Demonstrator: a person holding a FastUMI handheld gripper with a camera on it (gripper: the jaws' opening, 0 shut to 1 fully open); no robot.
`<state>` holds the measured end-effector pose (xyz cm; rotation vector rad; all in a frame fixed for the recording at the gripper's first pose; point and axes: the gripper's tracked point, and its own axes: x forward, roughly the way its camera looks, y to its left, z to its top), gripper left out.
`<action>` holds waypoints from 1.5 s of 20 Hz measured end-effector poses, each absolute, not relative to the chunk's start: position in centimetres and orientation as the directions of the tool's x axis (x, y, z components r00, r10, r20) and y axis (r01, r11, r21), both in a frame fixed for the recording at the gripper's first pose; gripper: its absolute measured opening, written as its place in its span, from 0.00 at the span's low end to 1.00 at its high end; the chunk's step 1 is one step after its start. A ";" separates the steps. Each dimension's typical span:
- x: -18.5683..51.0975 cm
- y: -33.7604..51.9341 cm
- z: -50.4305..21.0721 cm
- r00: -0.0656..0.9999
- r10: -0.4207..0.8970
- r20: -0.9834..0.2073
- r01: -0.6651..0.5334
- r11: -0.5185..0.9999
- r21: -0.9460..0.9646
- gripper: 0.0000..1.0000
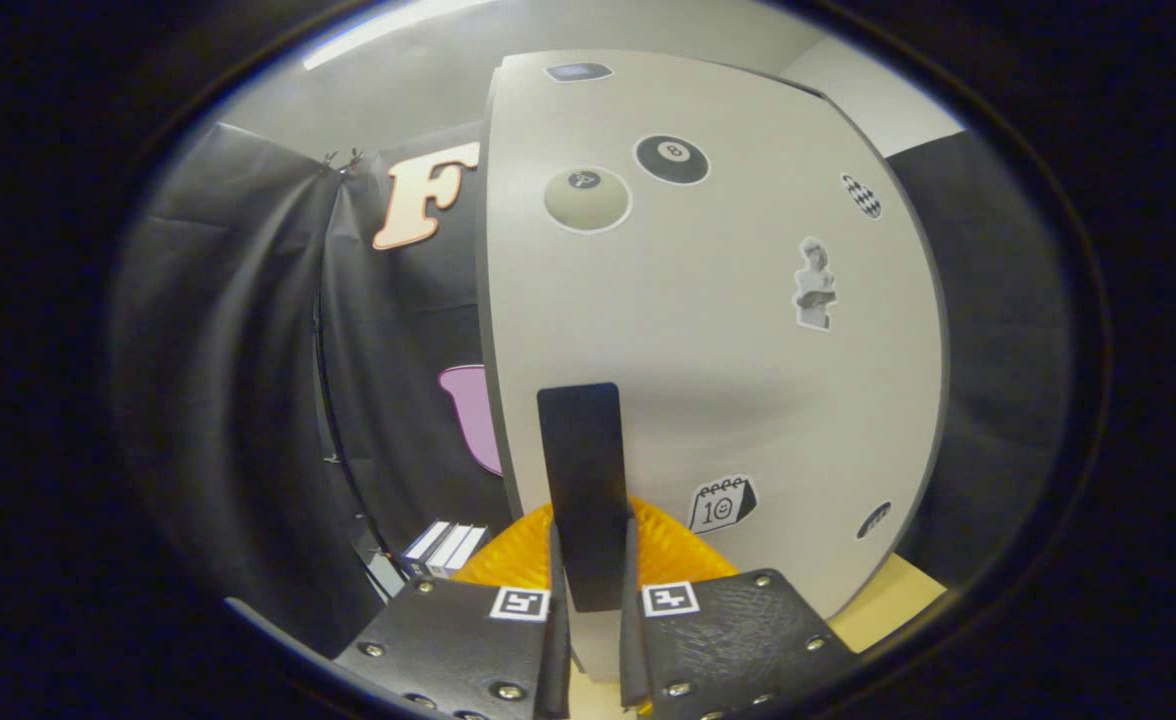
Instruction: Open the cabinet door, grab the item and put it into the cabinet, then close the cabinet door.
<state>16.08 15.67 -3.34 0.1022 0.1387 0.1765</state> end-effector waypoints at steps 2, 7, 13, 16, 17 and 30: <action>14.9 15.1 -3.2 0.976 0.176 -0.131 -0.160 0.979 0.122 0.19; 11.2 13.1 -2.7 0.972 0.186 -0.143 -0.168 0.977 0.128 0.19; 8.3 11.2 -2.1 0.978 0.149 -0.143 -0.135 0.985 0.106 0.19; 7.5 10.0 -1.8 0.983 0.120 -0.137 -0.105 0.989 0.106 0.19; 7.1 9.6 -1.8 0.984 0.111 -0.137 -0.097 0.990 0.106 0.19; 4.7 1.7 -1.3 0.987 -0.107 -0.121 0.122 0.984 0.126 0.18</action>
